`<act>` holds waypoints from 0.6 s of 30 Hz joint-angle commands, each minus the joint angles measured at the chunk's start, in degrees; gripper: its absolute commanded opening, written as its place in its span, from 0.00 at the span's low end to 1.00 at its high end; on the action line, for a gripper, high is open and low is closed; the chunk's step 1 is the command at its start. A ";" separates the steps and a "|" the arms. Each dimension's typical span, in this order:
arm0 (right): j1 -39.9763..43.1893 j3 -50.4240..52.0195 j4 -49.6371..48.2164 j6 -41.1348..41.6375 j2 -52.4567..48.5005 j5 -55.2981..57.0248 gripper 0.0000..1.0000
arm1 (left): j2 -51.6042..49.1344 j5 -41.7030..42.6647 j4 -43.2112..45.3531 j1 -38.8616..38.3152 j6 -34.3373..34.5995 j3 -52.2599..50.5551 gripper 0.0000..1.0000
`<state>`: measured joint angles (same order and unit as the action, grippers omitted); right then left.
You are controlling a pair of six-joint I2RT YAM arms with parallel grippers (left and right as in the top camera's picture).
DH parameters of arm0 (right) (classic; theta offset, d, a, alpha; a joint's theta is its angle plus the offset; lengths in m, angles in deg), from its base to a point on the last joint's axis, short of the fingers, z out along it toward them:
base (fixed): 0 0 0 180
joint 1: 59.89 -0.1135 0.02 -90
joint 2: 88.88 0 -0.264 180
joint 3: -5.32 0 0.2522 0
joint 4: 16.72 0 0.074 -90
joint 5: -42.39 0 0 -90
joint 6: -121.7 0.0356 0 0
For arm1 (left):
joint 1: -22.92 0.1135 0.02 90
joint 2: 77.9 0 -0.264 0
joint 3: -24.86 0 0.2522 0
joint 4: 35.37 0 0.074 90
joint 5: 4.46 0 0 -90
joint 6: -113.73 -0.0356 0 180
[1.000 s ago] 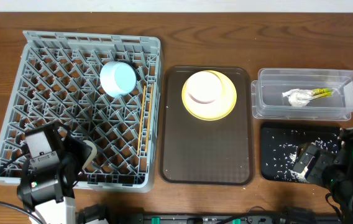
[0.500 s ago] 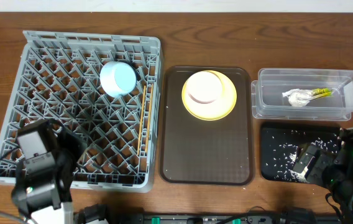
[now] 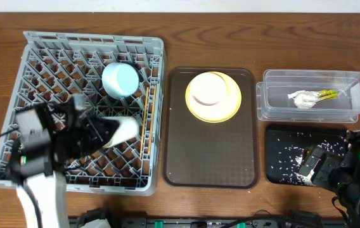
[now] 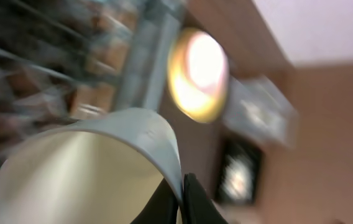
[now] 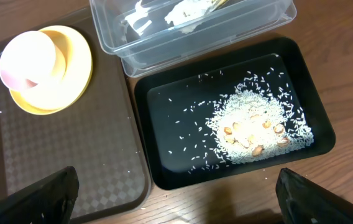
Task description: Sort waste into correct bins and load items into the dishwasher
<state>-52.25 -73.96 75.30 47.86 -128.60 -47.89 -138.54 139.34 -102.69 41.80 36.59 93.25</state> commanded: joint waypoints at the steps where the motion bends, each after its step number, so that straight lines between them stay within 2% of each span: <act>1: 0.26 -0.24 0.02 0.52 -0.02 -0.02 0.99 | -7.06 17.33 -0.37 0.07 -7.61 0.68 0.08; 3: 0.26 -0.24 0.02 0.52 -0.02 0.00 0.99 | -12.00 17.35 -2.12 0.07 -9.75 0.68 0.08; 6: 0.26 -0.24 0.02 0.52 -0.02 0.00 0.99 | -18.78 17.25 -7.10 0.09 -16.48 0.68 0.08; 9: 0.26 -0.24 0.02 0.52 -0.02 0.00 0.99 | -24.33 13.55 -10.93 0.09 -20.61 0.68 0.08; 14: 0.26 -0.24 0.04 0.52 -0.02 0.00 0.99 | -28.81 -2.73 -12.87 0.09 -20.44 0.68 0.08; 18: 0.26 -0.24 0.04 0.52 -0.02 -0.02 0.99 | -28.09 -14.69 -12.85 1.09 -15.26 0.68 0.08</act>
<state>-52.25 -73.96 75.30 47.86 -128.60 -47.89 -165.56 146.88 -116.13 42.10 19.50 94.97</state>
